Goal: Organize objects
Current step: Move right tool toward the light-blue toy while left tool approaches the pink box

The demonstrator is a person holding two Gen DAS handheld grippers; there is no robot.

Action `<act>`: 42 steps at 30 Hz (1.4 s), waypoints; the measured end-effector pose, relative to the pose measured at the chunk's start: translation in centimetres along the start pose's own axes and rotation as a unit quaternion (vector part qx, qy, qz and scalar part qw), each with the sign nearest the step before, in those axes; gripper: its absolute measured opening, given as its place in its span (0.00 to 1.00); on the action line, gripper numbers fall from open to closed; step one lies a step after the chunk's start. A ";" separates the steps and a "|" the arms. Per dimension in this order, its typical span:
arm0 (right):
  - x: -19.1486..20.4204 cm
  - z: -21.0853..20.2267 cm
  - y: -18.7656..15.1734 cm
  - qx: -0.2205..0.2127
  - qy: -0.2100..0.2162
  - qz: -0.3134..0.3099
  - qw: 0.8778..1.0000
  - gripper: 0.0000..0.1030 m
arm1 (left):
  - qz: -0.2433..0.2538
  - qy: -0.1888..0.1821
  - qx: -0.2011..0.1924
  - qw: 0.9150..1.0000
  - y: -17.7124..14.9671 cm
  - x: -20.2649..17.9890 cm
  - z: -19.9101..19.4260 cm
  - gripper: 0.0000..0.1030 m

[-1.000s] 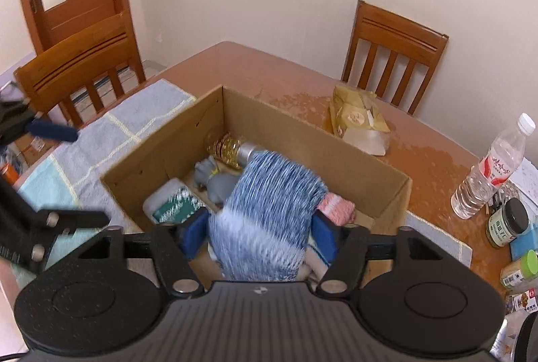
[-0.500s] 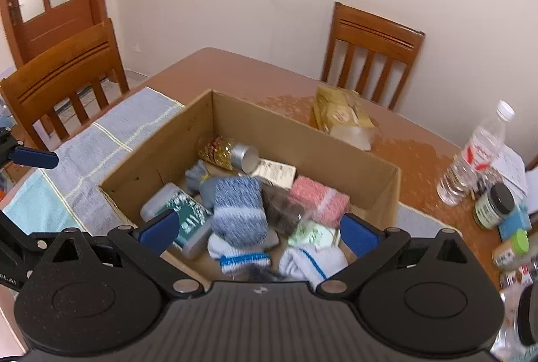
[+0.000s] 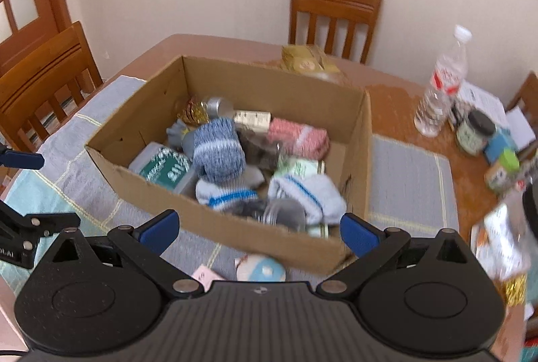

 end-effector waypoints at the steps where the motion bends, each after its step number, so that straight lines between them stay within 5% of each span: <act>1: -0.2 0.0 -0.4 0.002 -0.002 0.006 1.000 1.00 | 0.000 0.005 -0.002 1.000 -0.2 0.0 0.0 0.99; 5: -0.5 0.2 -2.0 0.010 -0.009 0.026 1.000 1.00 | 0.020 0.044 -0.008 0.999 -1.2 -0.3 0.0 0.99; 21: 0.2 5.3 -8.4 0.080 -0.002 0.087 0.993 1.00 | -0.047 0.003 0.024 0.999 -5.6 0.0 2.3 0.99; 37: 5.9 8.1 -7.3 0.099 0.068 0.071 0.990 1.00 | -0.062 0.021 0.028 0.997 -7.9 2.7 2.0 0.99; 42: 5.4 6.8 -6.7 0.086 0.053 0.047 0.994 1.00 | -0.052 0.020 0.027 0.998 -7.6 2.3 2.1 0.99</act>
Point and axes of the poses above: each gripper's, at about its wrist camera, not at the fingertips, and z roughly the way its jaws point, x to its left, y to its top, the point moved 4 cm from there along z, roughly the way its jaws point, and after that the axes turned 9 degrees about z, right-handed, at the moved point
